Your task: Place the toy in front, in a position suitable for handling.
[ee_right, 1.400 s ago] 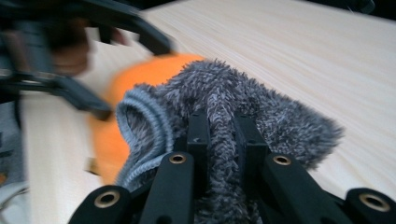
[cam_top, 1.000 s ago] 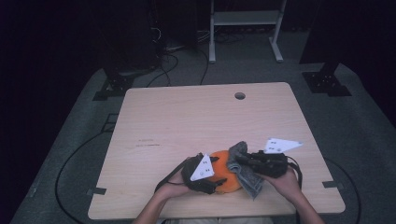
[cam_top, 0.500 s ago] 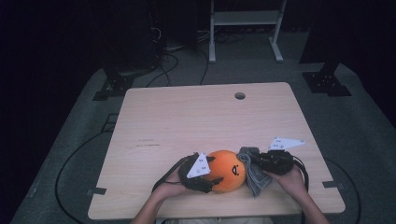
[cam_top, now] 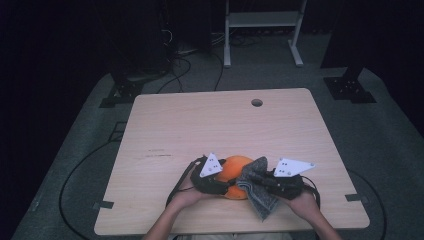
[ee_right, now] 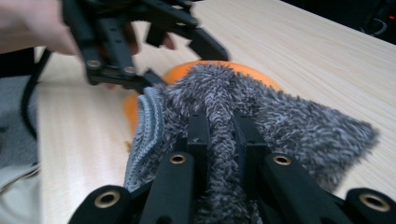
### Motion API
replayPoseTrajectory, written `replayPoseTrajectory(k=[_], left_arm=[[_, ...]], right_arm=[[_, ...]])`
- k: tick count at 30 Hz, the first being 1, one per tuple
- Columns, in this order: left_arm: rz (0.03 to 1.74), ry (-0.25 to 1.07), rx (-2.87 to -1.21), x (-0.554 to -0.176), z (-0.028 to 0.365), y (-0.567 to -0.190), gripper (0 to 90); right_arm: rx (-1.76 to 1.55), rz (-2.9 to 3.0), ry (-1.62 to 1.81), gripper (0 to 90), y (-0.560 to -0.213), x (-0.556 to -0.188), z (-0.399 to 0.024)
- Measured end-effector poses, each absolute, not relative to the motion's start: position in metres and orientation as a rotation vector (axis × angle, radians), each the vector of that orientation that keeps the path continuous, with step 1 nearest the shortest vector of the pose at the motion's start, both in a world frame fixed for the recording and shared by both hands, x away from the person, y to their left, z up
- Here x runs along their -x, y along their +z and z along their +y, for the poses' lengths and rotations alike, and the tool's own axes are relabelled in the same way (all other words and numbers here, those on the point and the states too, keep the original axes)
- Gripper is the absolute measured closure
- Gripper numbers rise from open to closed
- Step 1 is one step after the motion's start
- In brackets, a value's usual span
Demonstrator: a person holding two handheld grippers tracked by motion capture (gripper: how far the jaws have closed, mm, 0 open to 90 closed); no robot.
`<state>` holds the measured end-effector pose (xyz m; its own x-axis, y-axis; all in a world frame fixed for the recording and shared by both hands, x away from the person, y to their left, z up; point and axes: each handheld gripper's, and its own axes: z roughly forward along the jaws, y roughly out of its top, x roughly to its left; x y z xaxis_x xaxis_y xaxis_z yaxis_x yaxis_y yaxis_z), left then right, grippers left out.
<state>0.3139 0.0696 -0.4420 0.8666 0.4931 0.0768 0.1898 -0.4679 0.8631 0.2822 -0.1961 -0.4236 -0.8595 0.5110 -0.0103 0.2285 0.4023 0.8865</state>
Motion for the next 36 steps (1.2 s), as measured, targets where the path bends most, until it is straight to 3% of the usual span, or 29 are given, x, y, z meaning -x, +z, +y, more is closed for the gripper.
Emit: replayPoseTrajectory(k=[11, 19, 29, 36], left_arm=[[0.497, 0.385, -2.051, -0.317, 0.071, -0.443, 26.8], [0.522, 0.399, -2.056, -0.317, 0.069, -0.443, 26.7], [0.497, 0.391, -2.072, -0.318, 0.068, -0.439, 26.7], [0.455, 0.390, -2.091, -0.316, 0.065, -0.434, 24.7]], right_arm=[[-0.825, 2.354, 1.318, 78.6, -0.441, -0.301, -0.236], [-0.576, 2.370, 1.382, 78.2, -0.429, -0.281, -0.203], [-0.794, 2.347, 1.277, 78.4, -0.439, -0.300, -0.234], [-0.608, 2.321, 1.443, 78.2, -0.420, -0.288, -0.204]])
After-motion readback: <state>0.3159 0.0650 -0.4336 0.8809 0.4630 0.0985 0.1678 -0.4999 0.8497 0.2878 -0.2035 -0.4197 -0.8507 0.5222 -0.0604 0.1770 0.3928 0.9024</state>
